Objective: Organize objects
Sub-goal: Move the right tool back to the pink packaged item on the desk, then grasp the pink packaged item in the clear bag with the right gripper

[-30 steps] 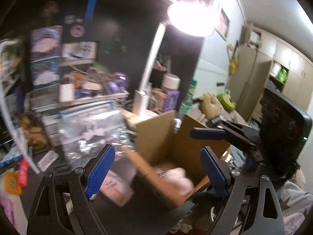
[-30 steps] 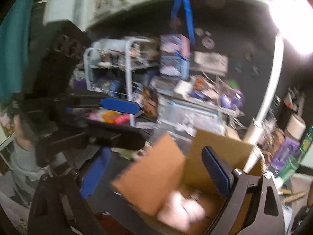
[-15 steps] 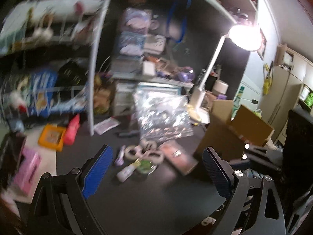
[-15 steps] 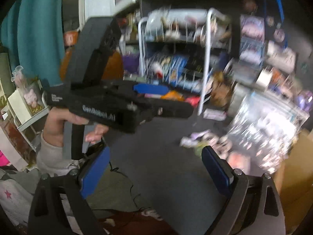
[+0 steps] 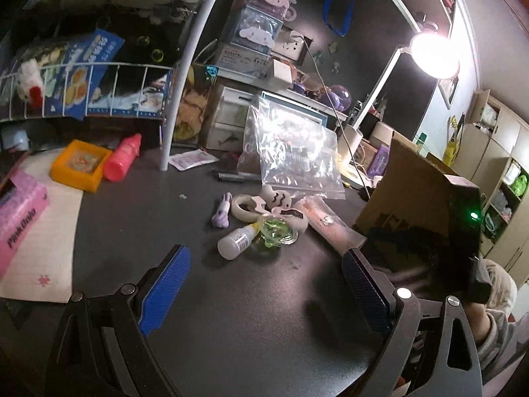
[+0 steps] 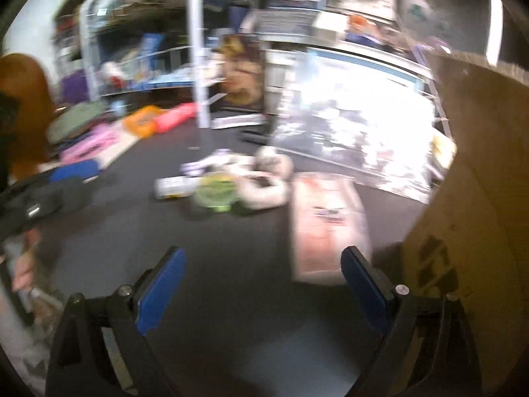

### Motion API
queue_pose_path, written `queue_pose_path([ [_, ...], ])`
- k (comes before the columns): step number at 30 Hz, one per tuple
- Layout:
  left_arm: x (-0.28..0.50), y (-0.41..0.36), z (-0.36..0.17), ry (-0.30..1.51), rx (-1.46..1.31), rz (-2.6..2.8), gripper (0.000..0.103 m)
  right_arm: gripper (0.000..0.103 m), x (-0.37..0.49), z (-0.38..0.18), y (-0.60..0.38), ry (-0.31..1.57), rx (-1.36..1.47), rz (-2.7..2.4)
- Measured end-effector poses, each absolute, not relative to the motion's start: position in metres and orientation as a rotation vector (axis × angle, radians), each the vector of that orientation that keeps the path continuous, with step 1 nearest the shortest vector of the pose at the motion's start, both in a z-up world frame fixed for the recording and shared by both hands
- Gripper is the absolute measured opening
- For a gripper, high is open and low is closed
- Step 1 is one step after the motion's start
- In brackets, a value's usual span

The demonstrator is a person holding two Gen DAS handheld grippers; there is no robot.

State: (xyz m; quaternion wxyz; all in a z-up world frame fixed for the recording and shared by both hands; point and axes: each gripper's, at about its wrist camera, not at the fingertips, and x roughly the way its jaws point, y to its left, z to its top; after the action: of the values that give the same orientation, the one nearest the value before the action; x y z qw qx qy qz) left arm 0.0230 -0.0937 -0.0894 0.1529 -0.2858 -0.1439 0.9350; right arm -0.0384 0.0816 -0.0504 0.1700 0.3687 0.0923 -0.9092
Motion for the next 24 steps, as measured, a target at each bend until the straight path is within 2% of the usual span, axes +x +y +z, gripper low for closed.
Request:
queue_pose_path([
  [8, 0.02, -0.094, -0.097, -0.442, -0.805, 2.666, 0.093, 0.092, -0.061, -0.063, 0.081, 0.379, 1.131, -2.663],
  [14, 0.021, -0.098, -0.1, -0.455, -0.812, 2.68, 0.093, 0.091, -0.072, -0.069, 0.08, 0.359, 1.192, -2.668],
  [18, 0.021, -0.101, -0.102, -0.469, -0.814, 2.683, 0.093, 0.086, -0.076, -0.072, 0.083, 0.323, 1.216, -2.681],
  [22, 0.021, -0.101, -0.103, -0.472, -0.816, 2.682, 0.093, 0.074, -0.077, -0.071, 0.087, 0.309, 1.229, -2.698],
  [24, 0.021, -0.1, -0.103, -0.473, -0.812, 2.674, 0.093, 0.072, -0.077, -0.071, 0.09, 0.291, 1.234, -2.695],
])
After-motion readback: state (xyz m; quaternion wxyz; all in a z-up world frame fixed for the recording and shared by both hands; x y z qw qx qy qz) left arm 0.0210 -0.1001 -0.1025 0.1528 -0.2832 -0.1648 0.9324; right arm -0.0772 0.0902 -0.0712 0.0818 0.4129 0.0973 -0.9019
